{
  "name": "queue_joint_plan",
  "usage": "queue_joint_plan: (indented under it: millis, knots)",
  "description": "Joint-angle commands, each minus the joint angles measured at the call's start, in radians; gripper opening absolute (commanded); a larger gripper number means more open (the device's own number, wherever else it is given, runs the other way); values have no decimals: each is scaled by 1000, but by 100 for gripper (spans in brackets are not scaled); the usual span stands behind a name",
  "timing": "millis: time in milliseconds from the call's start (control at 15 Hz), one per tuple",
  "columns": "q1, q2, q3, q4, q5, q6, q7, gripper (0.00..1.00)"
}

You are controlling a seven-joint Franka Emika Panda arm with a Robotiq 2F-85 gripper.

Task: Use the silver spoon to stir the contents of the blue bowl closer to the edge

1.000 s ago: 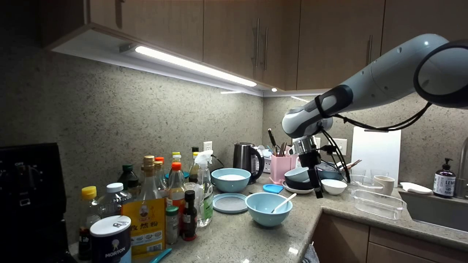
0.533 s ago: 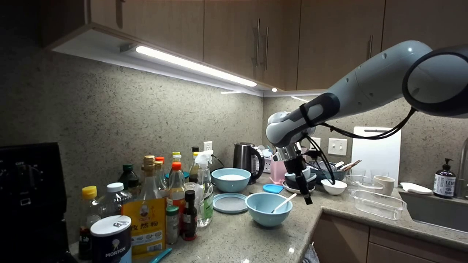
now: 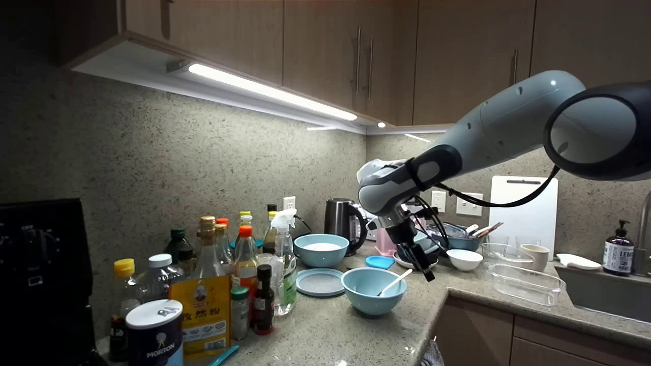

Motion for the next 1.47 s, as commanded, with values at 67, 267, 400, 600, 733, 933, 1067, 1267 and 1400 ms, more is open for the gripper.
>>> queue_joint_plan:
  millis: [67, 267, 400, 600, 733, 933, 1067, 1267, 1400]
  knots:
    - [0, 16, -3, 38, 10, -41, -30, 100]
    - [6, 58, -5, 109, 4, -117, -64, 100]
    - [17, 91, -10, 168, -6, -177, -85, 100]
    - [31, 142, -17, 266, 2, -251, -83, 100]
    - [24, 110, -11, 202, 7, -207, -69, 100]
    - [26, 113, -12, 202, 7, -206, -69, 100]
    - [21, 123, -15, 205, -42, -104, -93, 100]
    - [37, 152, -51, 237, -117, 28, -163, 100]
    - [34, 164, -62, 253, -122, 75, -203, 100]
